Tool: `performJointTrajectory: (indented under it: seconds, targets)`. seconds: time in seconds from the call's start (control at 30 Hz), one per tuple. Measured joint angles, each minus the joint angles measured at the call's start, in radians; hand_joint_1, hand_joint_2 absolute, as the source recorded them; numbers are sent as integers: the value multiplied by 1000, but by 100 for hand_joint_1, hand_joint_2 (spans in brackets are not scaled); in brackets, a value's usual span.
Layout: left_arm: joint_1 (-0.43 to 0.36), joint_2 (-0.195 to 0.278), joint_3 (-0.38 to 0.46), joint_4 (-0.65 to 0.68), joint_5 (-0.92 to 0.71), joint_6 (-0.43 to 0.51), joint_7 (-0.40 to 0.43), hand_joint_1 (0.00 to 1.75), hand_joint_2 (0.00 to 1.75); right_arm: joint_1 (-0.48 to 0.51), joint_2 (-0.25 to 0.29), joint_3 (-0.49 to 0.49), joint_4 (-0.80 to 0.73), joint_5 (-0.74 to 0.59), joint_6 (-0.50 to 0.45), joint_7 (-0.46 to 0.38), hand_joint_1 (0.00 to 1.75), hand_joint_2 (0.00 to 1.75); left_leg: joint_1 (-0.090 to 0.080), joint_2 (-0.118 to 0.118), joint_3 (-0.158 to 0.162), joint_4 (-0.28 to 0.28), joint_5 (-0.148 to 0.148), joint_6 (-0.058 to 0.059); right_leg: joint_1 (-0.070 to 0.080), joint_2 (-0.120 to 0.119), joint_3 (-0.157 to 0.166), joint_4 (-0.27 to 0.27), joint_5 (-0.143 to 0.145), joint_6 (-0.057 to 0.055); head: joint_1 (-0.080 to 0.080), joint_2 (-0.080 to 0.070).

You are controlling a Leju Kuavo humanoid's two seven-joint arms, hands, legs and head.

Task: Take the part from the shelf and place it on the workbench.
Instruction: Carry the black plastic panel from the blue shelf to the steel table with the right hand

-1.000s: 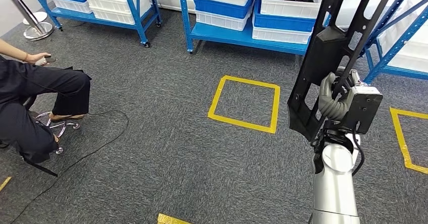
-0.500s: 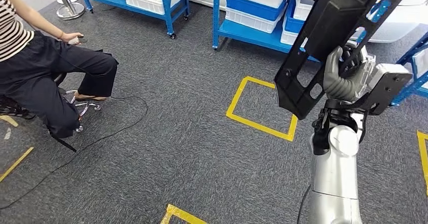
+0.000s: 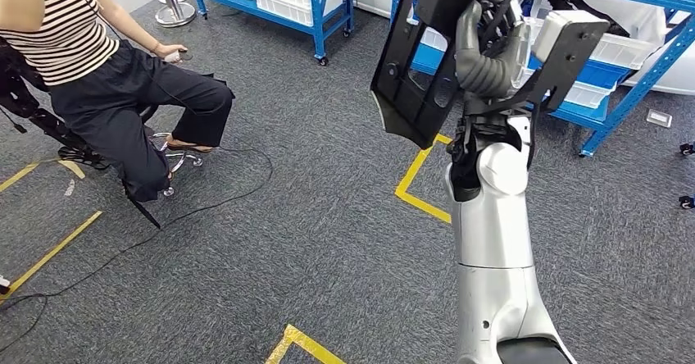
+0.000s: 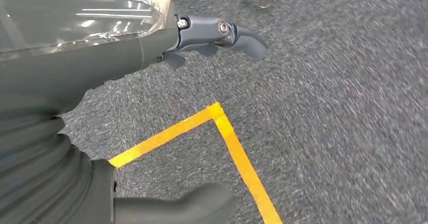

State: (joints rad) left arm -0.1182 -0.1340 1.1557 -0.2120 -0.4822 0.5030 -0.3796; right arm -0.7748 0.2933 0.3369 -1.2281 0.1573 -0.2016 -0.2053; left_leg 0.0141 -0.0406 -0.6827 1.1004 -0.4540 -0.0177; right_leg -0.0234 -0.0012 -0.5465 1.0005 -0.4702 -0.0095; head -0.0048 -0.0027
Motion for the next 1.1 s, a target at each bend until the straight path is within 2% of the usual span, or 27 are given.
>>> performJointTrajectory:
  seconds: [0.07,0.1,0.13,0.17,0.2,0.23,0.27,0.3,0.33,0.4,0.47,0.53,0.57,0.6,0.63,0.67,0.7,0.77,0.8,0.83,0.9,0.93,1.0,1.03,1.07,1.1]
  targets:
    - [-2,0,7,0,4,3,0,0,175,-17,18,6,24,-2,1,0,175,175,3,26,-62,133,-63,-10,1,-21,-2,0,0,-3,-3,0]
    - [-2,-1,11,0,6,4,1,0,175,-22,25,8,34,-4,1,1,175,175,7,32,-81,174,-76,-15,0,-33,-3,0,0,-3,-3,0]
    - [-2,-1,15,0,8,7,1,0,175,-25,32,10,43,-10,2,1,175,175,12,36,-80,177,-71,-20,-1,-44,-4,1,0,-2,-3,0]
    - [-1,-1,19,0,12,11,3,0,175,-28,38,12,50,-23,4,3,175,175,17,42,-58,142,-50,-24,-3,-55,-4,1,0,-1,-3,0]
    - [-2,-1,23,0,18,16,4,0,175,-33,43,17,57,-43,6,6,175,175,22,55,-19,76,-20,-29,-5,-66,-4,4,-2,2,-4,0]
    - [-3,-2,26,0,24,23,6,0,175,-43,47,26,62,-71,5,10,175,175,24,75,21,8,3,-34,-3,-75,-5,7,-4,7,-4,0]
    - [-6,-4,32,0,33,33,9,0,175,-56,48,41,67,-108,-1,16,175,175,24,89,50,-45,19,-33,-1,-84,-6,11,-7,14,-3,0]
    - [-8,-6,38,0,43,45,12,0,175,-74,49,63,73,-151,-11,22,175,175,22,99,65,-76,26,-29,4,-90,-7,13,-10,23,-1,0]
    - [-10,-8,47,0,56,60,15,0,175,-92,49,92,79,-203,-27,27,175,175,18,98,65,-83,26,-21,9,-96,-7,12,-10,31,1,0]
    - [-11,-9,67,0,83,94,19,0,175,-132,49,163,93,-321,-69,32,175,175,13,78,59,-85,31,-2,8,-103,-8,8,-10,43,5,0]
    - [-12,-12,86,0,101,116,20,0,175,-168,48,238,106,-409,-106,34,175,175,13,61,57,-88,37,15,3,-71,-28,47,-36,45,5,0]
    - [-15,-14,99,0,111,127,20,0,175,-193,46,296,120,-451,-123,32,175,175,12,40,56,-89,39,28,3,-23,-86,174,-93,36,6,0]
    - [-17,-15,105,0,116,135,21,0,175,-203,45,318,128,-472,-127,30,175,175,10,27,56,-89,39,32,5,-11,-122,250,-121,31,7,0]
    - [-19,-16,112,0,125,145,22,0,175,-213,45,339,138,-504,-132,26,175,175,7,12,56,-89,39,34,9,-6,-152,307,-136,30,7,0]
    - [-20,-18,122,0,133,159,26,0,175,-223,46,365,148,-549,-141,20,175,175,3,-2,57,-88,39,35,13,-2,-166,326,-135,31,7,0]
    - [-21,-19,136,0,136,172,32,0,175,-237,46,395,157,-601,-152,12,175,175,-1,-17,57,-88,39,36,17,1,-159,299,-116,32,7,0]
    - [-21,-22,153,-2,129,183,40,0,175,-252,47,429,164,-653,-167,3,175,175,-5,-31,58,-88,39,36,21,9,-136,237,-85,32,8,0]
    - [-21,-33,203,-12,87,193,62,0,175,-289,47,507,171,-746,-201,-22,175,175,-9,-54,57,-87,39,36,25,46,-73,87,-20,22,7,0]
    - [-21,-40,231,-23,61,194,75,0,175,-308,47,547,173,-785,-218,-33,175,175,-9,-63,55,-86,39,34,27,60,-54,43,-1,15,6,0]
    - [-20,-49,260,-35,42,195,89,0,175,-326,47,587,175,-816,-234,-41,175,175,-7,-71,52,-87,40,31,29,68,-44,21,8,9,6,0]
    - [-16,-62,304,-62,21,198,120,0,175,-357,48,656,176,-864,-262,-46,175,175,-4,-84,50,-89,40,23,27,51,-37,12,13,1,7,0]
    - [-13,-70,320,-76,14,199,137,0,175,-371,48,683,177,-883,-271,-46,175,175,-6,-75,48,-84,35,19,24,41,-32,5,16,-5,6,0]
    - [-8,-84,343,-107,-4,201,173,0,175,-397,48,729,177,-919,-281,-50,175,175,-9,-26,19,-22,-3,10,16,17,-19,-8,19,-15,1,0]
    - [-7,-91,351,-121,-13,201,191,0,175,-409,48,748,178,-935,-283,-53,175,175,-9,4,-10,38,-33,4,17,6,-14,-9,17,-19,-1,0]
    - [-6,-97,359,-138,-24,201,209,0,175,-418,47,766,180,-948,-285,-57,175,175,-4,21,-46,107,-62,-2,18,-6,-12,-9,15,-21,-2,0]
    - [-4,-104,365,-156,-35,201,228,0,175,-425,47,783,182,-959,-287,-60,175,175,1,29,-76,161,-80,-8,18,-18,-12,-9,13,-23,-2,0]
